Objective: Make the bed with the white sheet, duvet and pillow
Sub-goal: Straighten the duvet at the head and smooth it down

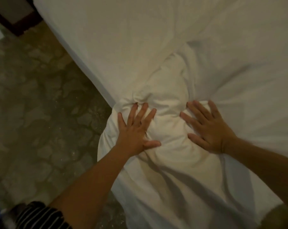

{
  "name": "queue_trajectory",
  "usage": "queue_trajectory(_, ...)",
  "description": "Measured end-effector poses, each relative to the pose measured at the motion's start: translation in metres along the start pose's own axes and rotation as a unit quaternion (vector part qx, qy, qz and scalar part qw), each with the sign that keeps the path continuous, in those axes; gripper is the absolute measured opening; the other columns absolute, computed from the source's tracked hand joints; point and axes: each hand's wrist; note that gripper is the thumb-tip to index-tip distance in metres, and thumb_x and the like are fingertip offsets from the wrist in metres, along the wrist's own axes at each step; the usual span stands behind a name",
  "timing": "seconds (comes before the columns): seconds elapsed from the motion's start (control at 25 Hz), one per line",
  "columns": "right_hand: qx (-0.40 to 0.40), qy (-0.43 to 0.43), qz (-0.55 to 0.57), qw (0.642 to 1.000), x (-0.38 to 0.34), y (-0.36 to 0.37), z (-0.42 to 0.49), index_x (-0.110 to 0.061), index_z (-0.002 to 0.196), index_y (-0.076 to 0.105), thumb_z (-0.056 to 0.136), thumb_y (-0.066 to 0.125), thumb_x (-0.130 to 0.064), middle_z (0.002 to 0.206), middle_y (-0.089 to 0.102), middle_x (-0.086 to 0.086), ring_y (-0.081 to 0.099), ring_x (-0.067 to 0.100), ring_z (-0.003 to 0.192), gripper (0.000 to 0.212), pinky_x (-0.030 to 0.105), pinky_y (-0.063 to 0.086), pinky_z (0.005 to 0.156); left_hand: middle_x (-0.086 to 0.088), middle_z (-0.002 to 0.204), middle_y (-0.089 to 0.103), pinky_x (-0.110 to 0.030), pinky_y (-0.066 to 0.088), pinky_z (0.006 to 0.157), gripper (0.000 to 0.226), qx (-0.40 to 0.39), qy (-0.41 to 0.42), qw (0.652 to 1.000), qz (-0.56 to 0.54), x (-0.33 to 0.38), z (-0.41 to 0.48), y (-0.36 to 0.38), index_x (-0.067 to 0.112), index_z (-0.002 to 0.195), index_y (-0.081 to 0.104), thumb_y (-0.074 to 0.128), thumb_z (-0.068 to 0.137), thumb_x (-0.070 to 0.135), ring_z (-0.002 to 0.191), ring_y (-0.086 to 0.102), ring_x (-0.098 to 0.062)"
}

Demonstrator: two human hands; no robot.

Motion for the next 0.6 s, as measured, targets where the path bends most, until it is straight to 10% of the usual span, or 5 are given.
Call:
queue_trajectory(0.28,0.038,0.278,0.019,0.960,-0.095,-0.013,-0.040,-0.020,0.145,0.032,0.099,0.012,-0.047,0.150,0.035,0.012,0.036,0.034,0.135,0.057,0.052,0.022,0.106,0.012,0.145,-0.040,-0.069,-0.004,0.106,0.109,-0.119,0.005,0.993,0.012,-0.002,0.003,-0.016,0.045,0.129,-0.043,0.021,0.055,0.094,0.136,-0.033,-0.019)
queue_trajectory(0.6,0.057,0.425,-0.047,0.902,-0.161,0.018,-0.069,-0.021,0.146,0.028,0.097,0.011,-0.057,0.153,0.029,0.011,0.025,0.031,0.140,0.064,0.052,0.015,0.111,0.005,0.150,-0.037,-0.072,-0.006,0.102,0.122,-0.095,0.060,0.993,0.021,-0.009,0.003,-0.007,0.039,0.141,-0.031,0.049,0.061,0.086,0.138,-0.032,-0.027)
Point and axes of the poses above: each hand's wrist, its own z-axis towards the middle knuckle, its own y-axis out of the palm, x = y × z
